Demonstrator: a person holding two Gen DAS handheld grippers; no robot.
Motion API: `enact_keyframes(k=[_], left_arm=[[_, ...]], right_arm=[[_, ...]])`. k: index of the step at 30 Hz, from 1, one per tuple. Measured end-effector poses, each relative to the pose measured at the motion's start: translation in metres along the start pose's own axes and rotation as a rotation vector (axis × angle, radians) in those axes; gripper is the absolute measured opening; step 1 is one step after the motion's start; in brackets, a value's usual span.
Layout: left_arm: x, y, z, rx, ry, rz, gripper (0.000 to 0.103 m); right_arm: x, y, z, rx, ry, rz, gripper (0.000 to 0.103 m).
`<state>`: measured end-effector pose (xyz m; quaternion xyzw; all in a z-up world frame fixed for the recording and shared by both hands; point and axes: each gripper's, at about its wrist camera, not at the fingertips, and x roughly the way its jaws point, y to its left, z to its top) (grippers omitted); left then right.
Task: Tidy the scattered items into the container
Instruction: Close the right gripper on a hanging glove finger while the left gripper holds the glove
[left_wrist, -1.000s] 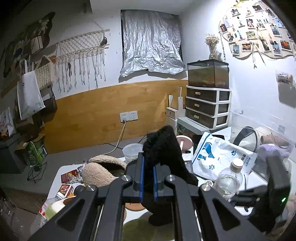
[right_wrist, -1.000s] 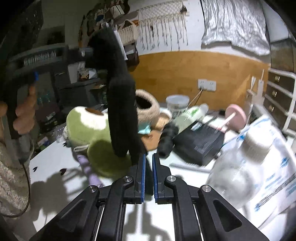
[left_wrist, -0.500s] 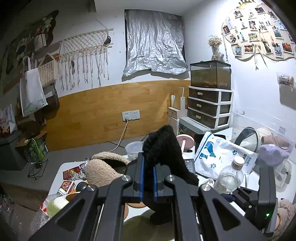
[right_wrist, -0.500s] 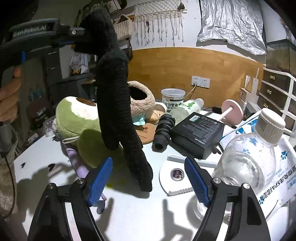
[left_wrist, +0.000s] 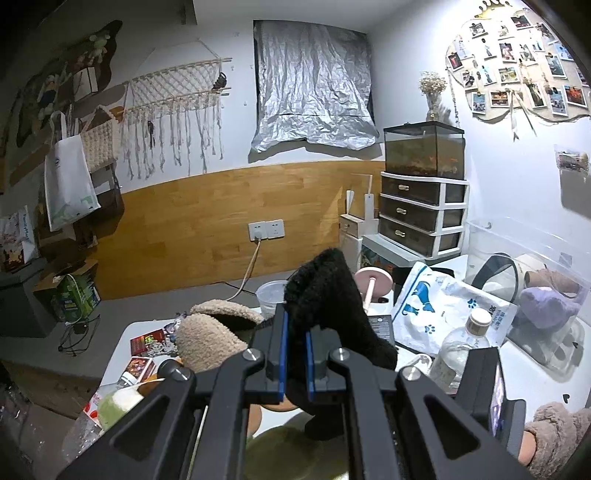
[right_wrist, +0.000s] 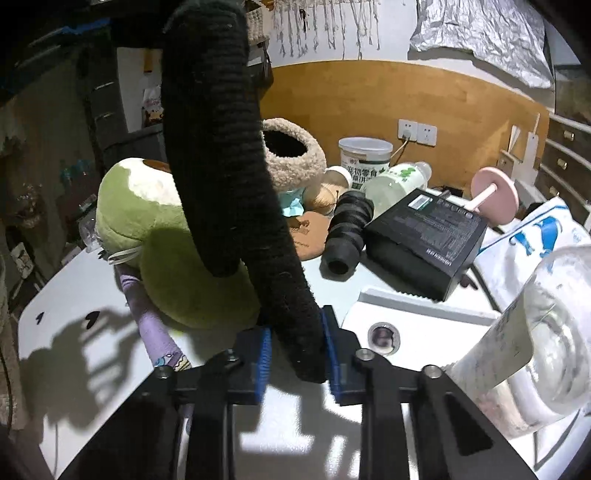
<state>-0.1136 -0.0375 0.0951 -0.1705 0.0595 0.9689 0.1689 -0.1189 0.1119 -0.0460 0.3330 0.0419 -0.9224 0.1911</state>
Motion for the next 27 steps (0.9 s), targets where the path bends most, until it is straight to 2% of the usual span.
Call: enact_keyframes(k=[10, 27], left_arm=[[-0.014, 0.009, 0.001, -0.008, -0.021, 0.042, 0.008], [-0.057, 0.030, 0.014, -0.041, -0.112, 0.116, 0.008]], right_arm=[[-0.025, -0.016, 0.020, 0.043, -0.045, -0.096, 0.014], [-0.084, -0.025, 0.087, 0.032, -0.219, -0.147, 0.013]])
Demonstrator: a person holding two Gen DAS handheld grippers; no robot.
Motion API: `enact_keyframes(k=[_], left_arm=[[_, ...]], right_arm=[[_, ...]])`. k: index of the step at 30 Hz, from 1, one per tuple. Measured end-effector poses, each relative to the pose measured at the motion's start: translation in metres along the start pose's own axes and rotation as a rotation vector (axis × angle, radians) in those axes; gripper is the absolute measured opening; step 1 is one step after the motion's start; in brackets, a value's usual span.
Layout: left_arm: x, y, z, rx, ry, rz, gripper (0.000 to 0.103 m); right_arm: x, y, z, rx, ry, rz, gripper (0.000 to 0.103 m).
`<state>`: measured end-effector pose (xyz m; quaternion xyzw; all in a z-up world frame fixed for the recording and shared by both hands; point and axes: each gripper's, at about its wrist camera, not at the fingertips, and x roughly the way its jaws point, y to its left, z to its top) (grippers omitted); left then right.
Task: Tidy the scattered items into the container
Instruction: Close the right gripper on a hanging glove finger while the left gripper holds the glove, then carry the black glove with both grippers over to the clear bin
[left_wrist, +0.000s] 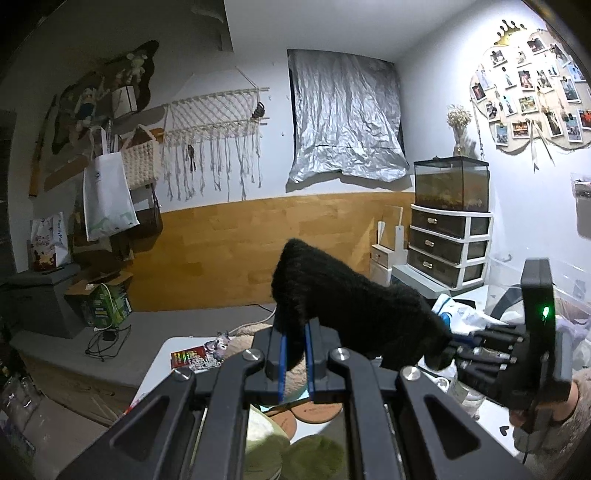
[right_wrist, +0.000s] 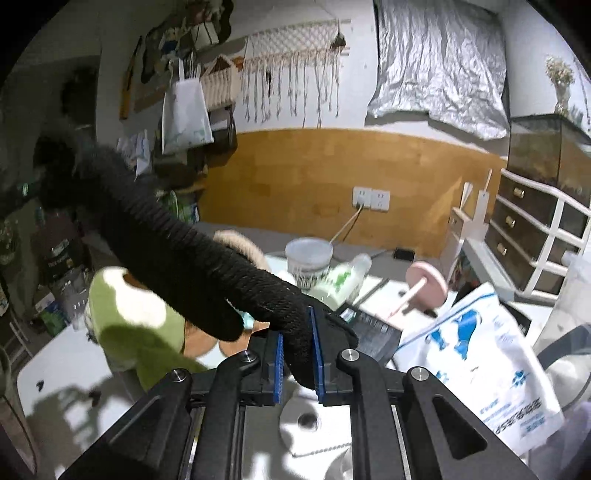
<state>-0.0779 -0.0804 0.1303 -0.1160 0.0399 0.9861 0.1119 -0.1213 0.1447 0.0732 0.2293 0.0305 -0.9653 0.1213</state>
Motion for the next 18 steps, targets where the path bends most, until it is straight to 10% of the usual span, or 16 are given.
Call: enact_keyframes(k=[18], left_arm=[[0.006, -0.058, 0.022, 0.016, -0.046, -0.139, 0.008]], right_arm=[[-0.087, -0.055, 0.044, 0.023, -0.172, -0.189, 0.013]])
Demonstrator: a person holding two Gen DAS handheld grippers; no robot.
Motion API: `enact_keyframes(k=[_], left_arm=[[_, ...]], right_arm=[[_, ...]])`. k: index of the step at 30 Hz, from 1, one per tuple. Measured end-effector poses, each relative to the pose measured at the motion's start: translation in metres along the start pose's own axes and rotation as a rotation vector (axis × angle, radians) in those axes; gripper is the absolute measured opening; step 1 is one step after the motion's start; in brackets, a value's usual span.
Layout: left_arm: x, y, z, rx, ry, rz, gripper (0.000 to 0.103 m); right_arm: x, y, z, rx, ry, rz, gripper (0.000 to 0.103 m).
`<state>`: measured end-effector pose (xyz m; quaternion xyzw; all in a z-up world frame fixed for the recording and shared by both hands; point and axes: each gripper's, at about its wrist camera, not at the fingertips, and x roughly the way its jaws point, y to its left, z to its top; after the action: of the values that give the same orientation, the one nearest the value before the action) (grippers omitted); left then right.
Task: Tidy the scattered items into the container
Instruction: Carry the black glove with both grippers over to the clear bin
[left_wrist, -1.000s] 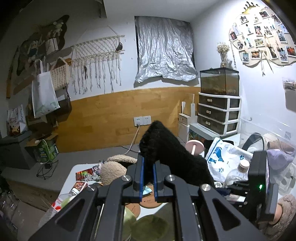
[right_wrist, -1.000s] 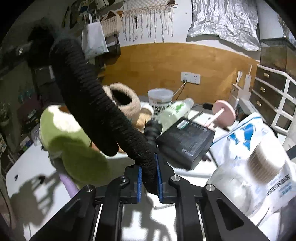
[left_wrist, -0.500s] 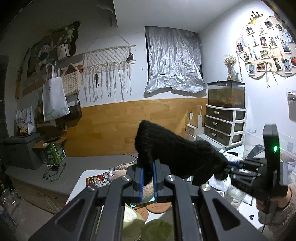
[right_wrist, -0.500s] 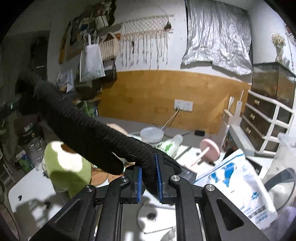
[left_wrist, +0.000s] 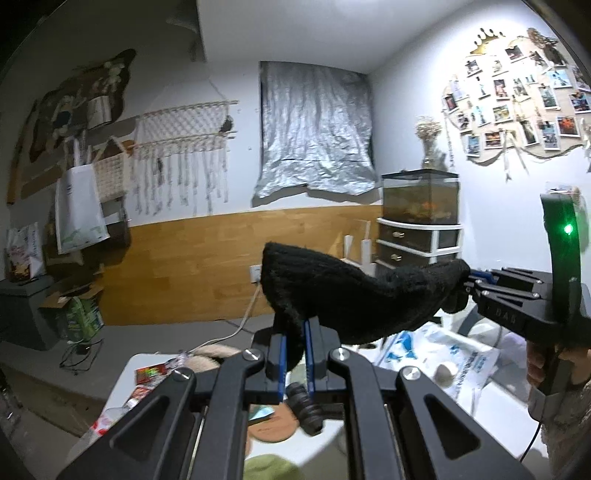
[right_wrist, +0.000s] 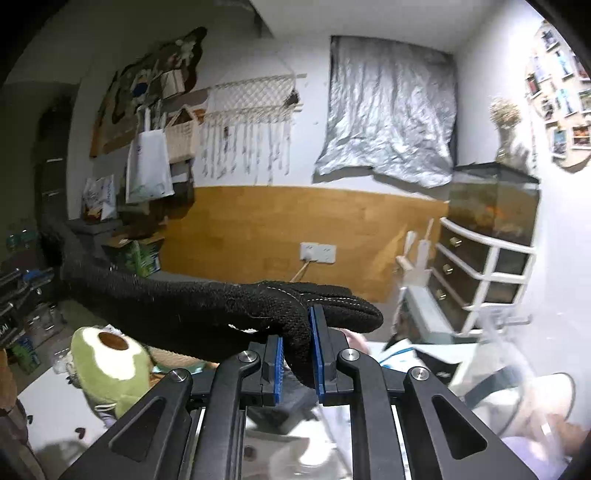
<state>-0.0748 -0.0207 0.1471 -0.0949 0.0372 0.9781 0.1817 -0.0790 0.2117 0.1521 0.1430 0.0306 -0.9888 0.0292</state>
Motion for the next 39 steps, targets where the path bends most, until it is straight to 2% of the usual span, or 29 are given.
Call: enact_keyframes(k=[9, 17, 29, 39], left_arm=[[0.020, -0.066, 0.019, 0.029, -0.016, -0.138, 0.008], [0.042, -0.132, 0.028, 0.048, -0.010, -0.255, 0.008], [0.083, -0.234, 0.032, 0.072, 0.038, -0.410, 0.008], [0.122, -0.325, 0.038, 0.102, 0.085, -0.498, 0.008]], right_arm=[[-0.044, -0.062, 0.007, 0.012, -0.041, -0.153, 0.013], [-0.079, -0.113, -0.001, 0.019, -0.041, -0.268, 0.013], [-0.120, -0.194, -0.024, 0.045, 0.002, -0.427, 0.013], [-0.137, -0.274, -0.048, 0.095, 0.066, -0.544, 0.013]])
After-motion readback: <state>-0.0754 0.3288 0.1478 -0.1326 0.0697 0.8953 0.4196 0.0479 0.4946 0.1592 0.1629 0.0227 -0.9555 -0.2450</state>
